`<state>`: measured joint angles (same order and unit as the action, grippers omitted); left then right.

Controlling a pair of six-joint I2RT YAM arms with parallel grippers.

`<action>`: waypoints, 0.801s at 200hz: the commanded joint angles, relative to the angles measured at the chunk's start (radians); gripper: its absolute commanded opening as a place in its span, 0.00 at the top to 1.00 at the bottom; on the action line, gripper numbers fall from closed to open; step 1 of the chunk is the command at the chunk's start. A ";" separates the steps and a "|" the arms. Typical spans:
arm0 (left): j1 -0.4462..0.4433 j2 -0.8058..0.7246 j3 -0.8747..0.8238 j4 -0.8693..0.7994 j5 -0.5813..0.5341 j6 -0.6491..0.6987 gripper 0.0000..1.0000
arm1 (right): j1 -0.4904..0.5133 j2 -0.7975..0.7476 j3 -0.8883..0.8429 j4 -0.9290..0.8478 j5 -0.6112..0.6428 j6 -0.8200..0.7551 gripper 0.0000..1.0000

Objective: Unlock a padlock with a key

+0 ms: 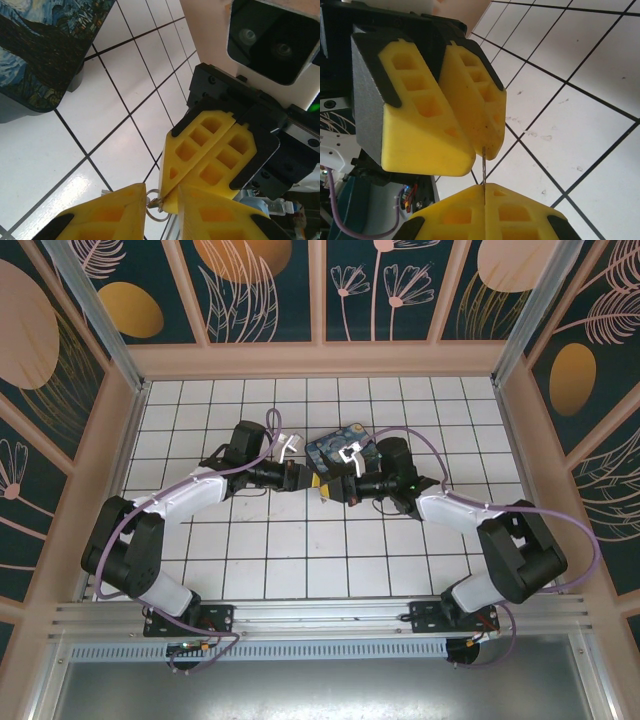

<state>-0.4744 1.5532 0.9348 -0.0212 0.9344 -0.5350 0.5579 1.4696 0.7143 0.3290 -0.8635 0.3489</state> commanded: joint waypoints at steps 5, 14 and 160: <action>-0.007 -0.029 -0.013 0.040 0.047 0.011 0.76 | -0.006 0.019 -0.021 0.102 -0.064 0.039 0.98; -0.007 -0.030 -0.015 0.039 0.051 0.016 0.76 | -0.006 0.023 -0.028 0.128 -0.076 0.054 0.98; -0.007 -0.030 -0.010 0.035 0.062 0.031 0.75 | -0.046 0.049 -0.035 0.173 -0.136 0.083 0.98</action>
<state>-0.4744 1.5398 0.9291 -0.0032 0.9657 -0.5228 0.5056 1.5066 0.6773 0.4679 -0.9699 0.4259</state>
